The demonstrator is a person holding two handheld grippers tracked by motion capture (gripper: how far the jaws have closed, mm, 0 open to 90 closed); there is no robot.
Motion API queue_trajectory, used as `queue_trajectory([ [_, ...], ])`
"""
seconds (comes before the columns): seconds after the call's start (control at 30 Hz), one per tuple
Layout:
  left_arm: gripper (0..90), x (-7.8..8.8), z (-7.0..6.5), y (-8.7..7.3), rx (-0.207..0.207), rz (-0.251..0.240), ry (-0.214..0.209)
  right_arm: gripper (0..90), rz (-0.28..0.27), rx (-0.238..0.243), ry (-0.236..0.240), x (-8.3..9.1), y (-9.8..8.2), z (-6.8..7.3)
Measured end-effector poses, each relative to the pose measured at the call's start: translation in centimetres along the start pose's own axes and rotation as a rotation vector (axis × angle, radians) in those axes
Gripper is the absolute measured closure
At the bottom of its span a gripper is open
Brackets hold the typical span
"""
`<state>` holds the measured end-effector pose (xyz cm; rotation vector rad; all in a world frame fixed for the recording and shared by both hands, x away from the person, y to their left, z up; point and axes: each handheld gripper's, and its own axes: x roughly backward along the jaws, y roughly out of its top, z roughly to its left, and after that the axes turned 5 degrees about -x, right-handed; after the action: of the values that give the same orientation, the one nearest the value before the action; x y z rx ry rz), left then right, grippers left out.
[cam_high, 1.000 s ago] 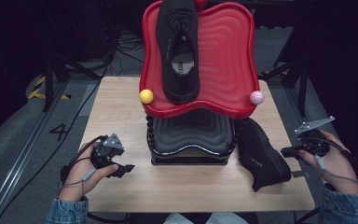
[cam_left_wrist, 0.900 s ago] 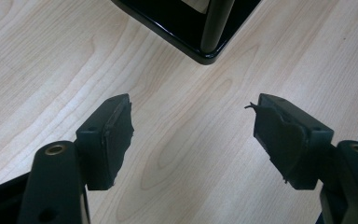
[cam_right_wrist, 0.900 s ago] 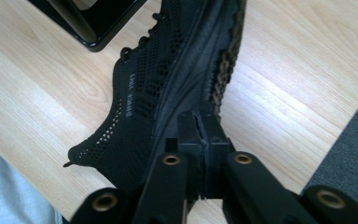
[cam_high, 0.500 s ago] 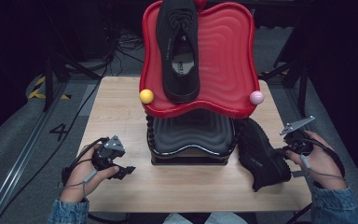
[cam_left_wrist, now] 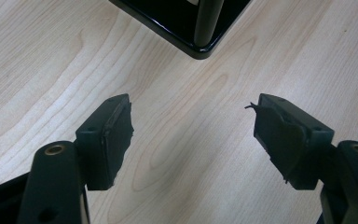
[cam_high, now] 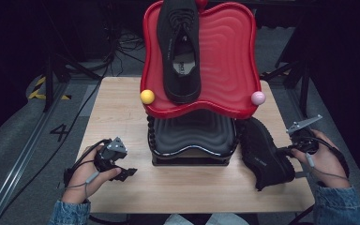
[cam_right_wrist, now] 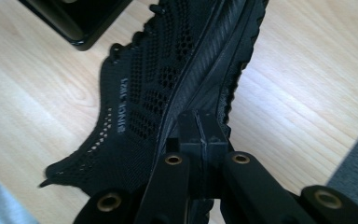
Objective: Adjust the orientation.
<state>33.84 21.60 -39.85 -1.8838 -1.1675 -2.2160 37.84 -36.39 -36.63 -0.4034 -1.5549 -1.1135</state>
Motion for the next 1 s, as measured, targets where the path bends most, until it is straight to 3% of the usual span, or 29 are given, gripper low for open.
queue_trajectory([
  [0.37,28.1,-0.5,-0.3,0.6,-0.008,0.004,-0.012,90.0,-0.008,-0.035,-0.095,0.5,-0.4,-1.4],
  [0.57,28.0,-1.0,-0.5,0.8,-0.012,0.017,-0.021,90.0,0.001,-0.064,-0.173,0.4,-0.8,-3.0],
  [0.63,28.0,-1.0,-0.5,0.8,-0.018,0.02,-0.02,90.0,0.002,-0.069,-0.172,0.4,-0.9,-3.3],
  [0.77,28.0,-1.1,-0.5,0.8,-0.02,0.027,-0.017,90.0,-0.12,-0.089,-0.246,2.8,-1.4,-4.0],
  [0.8,28.0,-1.1,-0.5,0.8,-0.02,0.027,-0.017,90.0,-0.12,-0.089,-0.246,2.8,-1.4,-4.0],
  [0.83,28.0,-1.1,-0.5,0.8,-0.019,0.028,-0.018,90.0,-0.176,-0.095,-0.286,4.3,-1.6,-3.7],
  [1.0,28.0,-1.1,-0.6,0.8,-0.015,0.032,-0.024,88.8,-0.213,-0.091,-0.29,5.7,-1.7,-3.0],
])
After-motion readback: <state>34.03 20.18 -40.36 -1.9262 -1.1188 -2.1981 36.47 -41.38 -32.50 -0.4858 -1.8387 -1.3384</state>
